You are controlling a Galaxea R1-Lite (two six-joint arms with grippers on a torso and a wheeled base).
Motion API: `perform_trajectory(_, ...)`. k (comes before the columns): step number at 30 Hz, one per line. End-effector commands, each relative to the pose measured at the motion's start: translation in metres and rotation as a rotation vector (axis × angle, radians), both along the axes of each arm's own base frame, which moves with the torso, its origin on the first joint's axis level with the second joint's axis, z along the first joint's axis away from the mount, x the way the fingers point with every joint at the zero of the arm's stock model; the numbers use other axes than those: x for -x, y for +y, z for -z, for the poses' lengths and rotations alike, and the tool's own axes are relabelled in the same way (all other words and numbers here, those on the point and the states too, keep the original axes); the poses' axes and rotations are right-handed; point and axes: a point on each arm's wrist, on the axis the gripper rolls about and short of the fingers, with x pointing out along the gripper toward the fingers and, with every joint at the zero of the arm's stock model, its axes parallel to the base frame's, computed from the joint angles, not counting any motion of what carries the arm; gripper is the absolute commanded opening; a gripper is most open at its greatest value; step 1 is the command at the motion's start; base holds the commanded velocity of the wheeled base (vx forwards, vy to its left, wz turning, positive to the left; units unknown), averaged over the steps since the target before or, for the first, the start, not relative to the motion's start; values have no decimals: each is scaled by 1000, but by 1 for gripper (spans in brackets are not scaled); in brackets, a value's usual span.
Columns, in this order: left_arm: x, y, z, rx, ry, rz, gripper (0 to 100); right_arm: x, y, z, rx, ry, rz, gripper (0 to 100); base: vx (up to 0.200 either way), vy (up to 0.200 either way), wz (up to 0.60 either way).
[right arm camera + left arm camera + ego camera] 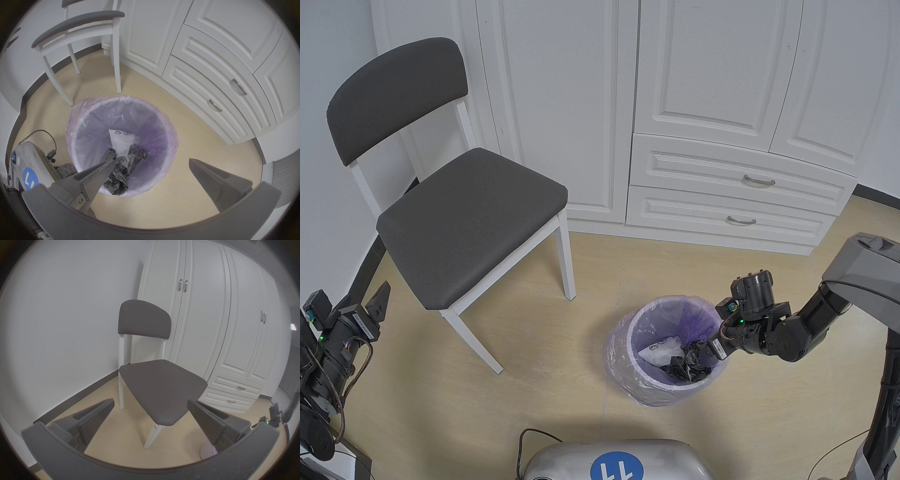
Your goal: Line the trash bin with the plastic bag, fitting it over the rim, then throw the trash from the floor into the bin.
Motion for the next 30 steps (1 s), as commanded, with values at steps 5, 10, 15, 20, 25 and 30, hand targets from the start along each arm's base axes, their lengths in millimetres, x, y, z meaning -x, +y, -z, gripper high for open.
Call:
perform_trajectory(5, 0, -18, -4, -5, -23, 106, 100, 12, -27, -41, -53, -78, 35, 100, 0, 0, 0)
perform_trajectory(10, 0, -29, 0, -10, 3, 166, 100, 26, -41, -51, -74, -87, 67, 100, 0, 0, 0)
perform_trajectory(15, -2, -38, 15, -86, 93, 209, 100, 67, -52, -91, -170, -244, 93, 100, 0, 0, 0)
perform_trajectory(20, -9, -44, 27, -175, 163, 201, 100, 103, -70, -119, -301, -354, 180, 100, 0, 0, 0)
perform_trajectory(25, -6, -50, 24, -171, 143, 233, 100, 137, -91, -134, -349, -429, 252, 100, 0, 0, 0)
perform_trajectory(30, -5, -50, 15, -160, 72, 229, 100, 168, -123, -150, -344, -550, 380, 100, 0, 0, 0)
